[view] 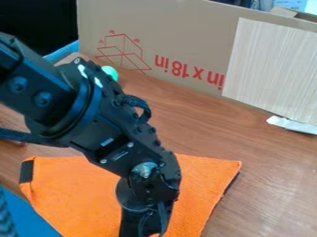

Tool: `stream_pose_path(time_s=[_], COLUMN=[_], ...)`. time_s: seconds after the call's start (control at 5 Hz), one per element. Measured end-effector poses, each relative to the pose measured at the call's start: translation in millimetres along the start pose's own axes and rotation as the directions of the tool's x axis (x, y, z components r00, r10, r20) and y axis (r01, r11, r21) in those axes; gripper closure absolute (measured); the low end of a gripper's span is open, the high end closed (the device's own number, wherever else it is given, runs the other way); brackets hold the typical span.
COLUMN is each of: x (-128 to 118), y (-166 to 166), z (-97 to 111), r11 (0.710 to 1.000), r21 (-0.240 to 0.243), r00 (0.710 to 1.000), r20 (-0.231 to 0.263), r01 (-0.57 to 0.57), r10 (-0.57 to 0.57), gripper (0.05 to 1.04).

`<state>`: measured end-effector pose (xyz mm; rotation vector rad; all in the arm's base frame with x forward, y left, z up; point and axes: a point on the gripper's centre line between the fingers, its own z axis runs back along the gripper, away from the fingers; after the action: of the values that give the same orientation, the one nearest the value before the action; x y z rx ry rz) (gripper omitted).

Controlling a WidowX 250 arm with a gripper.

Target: Unfold the cloth from the bottom right to the top left

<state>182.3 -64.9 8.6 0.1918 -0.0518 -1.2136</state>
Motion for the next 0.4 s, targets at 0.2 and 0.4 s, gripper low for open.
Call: stream_pose_path(time_s=[0.2,0.4], x=[1.3,1.4], y=[1.0,0.3], z=[0.0,-0.2], r11=[1.000,1.000], r21=[0.000,-0.003], r00=[1.000,1.000], r20=[0.002,0.003], r01=[-0.002,0.011], r10=[0.002,-0.011], gripper=[0.453,0.733])
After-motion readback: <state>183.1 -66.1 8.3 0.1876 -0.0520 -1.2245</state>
